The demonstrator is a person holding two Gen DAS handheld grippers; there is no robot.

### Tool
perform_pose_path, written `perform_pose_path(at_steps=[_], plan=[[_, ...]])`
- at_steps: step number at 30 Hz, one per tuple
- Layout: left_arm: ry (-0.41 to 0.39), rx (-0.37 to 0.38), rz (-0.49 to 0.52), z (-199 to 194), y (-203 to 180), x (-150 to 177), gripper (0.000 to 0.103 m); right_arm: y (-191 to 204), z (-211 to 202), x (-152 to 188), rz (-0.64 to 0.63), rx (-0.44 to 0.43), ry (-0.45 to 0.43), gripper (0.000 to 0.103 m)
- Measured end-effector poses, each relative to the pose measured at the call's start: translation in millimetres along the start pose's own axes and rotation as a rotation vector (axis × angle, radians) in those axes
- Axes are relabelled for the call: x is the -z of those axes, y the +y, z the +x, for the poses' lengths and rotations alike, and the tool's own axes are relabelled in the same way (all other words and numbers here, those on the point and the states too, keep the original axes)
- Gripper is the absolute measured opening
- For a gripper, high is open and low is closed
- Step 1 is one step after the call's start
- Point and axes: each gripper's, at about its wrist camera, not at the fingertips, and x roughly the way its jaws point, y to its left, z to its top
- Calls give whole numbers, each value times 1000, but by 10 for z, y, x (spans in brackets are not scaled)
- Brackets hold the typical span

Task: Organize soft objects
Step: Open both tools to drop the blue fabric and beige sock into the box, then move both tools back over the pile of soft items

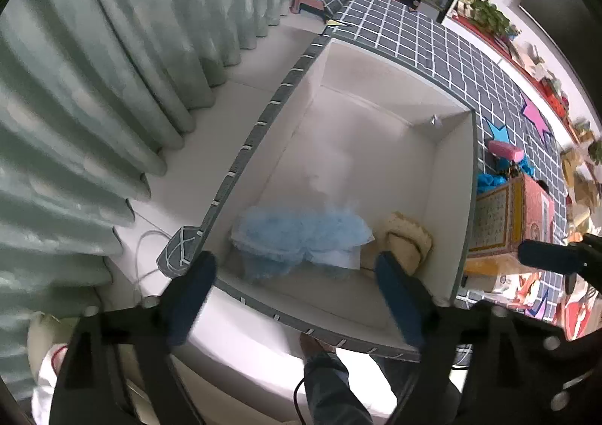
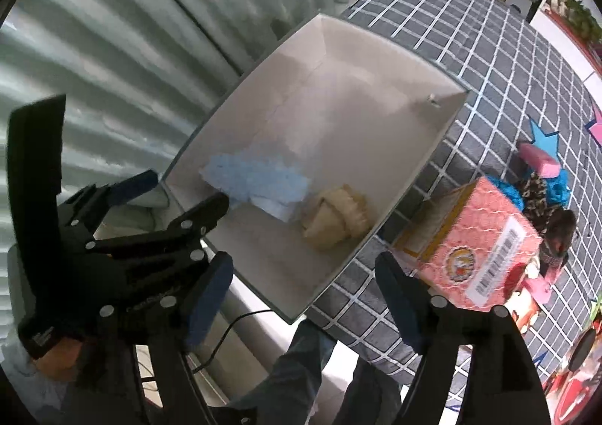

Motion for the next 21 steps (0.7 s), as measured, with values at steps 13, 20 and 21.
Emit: perform_pose_path(at_steps=[13, 20, 21], plan=[[31, 135, -56, -220, -161, -180, 103, -445, -684, 42, 71, 52, -162, 99], [3, 196, 20, -400, -623, -362, 103, -1397, -892, 309, 291, 112, -181, 99], [5, 205, 36, -408, -716, -384, 103, -1556, -876, 354, 327, 126, -175, 99]])
